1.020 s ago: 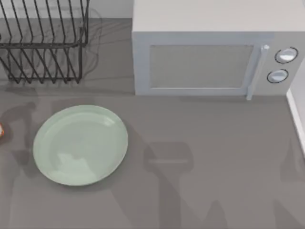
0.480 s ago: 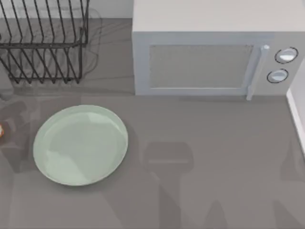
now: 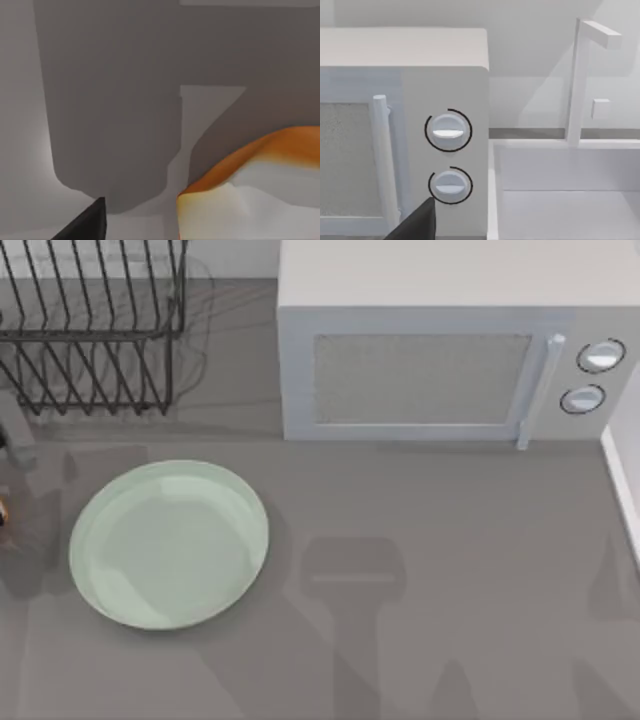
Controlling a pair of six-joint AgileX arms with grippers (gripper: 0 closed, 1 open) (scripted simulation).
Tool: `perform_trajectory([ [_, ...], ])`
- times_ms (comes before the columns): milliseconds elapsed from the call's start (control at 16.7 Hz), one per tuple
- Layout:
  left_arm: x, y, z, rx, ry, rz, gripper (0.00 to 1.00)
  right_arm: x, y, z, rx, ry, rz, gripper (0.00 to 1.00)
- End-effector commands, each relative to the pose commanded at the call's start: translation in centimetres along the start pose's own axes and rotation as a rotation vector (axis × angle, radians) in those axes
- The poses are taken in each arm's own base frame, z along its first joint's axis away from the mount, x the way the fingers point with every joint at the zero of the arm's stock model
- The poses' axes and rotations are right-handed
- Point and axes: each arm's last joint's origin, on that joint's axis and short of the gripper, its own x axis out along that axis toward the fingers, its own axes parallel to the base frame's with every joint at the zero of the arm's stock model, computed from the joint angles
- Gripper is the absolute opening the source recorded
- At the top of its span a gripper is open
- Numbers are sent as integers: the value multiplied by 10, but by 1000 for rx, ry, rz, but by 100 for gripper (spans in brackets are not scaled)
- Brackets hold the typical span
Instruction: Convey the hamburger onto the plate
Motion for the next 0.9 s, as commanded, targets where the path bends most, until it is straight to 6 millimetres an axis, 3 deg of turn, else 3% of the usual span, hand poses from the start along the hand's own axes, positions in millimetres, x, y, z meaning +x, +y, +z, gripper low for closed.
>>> perform_trajectory([
  [60, 0, 0, 0, 0, 0, 0, 100, 0, 0, 0, 0, 0, 0, 100],
  [840, 0, 0, 0, 0, 0, 0, 2, 0, 0, 0, 0, 0, 0, 100],
  [900, 0, 0, 0, 0, 0, 0, 0, 0, 0, 0, 0, 0, 0, 100],
])
